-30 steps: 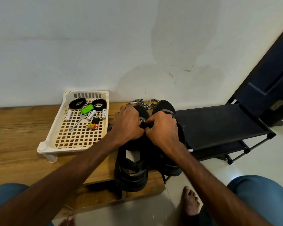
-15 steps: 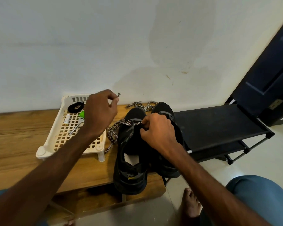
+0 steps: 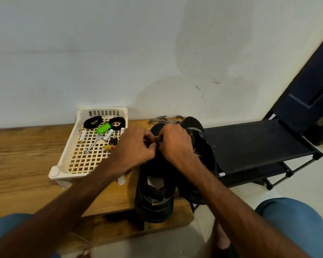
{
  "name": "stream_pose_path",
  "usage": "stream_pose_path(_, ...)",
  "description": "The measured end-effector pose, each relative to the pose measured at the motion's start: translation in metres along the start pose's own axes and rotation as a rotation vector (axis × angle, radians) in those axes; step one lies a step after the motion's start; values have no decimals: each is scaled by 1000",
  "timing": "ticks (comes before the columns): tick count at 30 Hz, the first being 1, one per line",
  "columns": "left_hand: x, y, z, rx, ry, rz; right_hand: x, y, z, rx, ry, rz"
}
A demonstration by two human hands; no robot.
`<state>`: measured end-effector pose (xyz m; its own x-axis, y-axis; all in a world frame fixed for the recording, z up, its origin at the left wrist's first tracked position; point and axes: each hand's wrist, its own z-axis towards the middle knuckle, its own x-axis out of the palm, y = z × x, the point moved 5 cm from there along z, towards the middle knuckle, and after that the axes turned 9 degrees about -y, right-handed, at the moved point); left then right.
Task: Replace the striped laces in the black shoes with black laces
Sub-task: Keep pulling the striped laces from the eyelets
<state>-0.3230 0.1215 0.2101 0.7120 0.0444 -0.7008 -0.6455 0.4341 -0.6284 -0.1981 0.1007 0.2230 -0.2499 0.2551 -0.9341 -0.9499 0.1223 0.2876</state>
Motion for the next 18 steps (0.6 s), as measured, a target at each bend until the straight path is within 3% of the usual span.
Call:
stream_pose_path(9,7,-11,-10,-50,138,4,2,-15,4,61,17,131)
stream_pose_path(12,12,-13,-16,-8,90,146,1,-17,0,60,-10,163)
stream_pose_path(18,13,-11,-14,-51,-14,209,1,-19,0,115,-17,267)
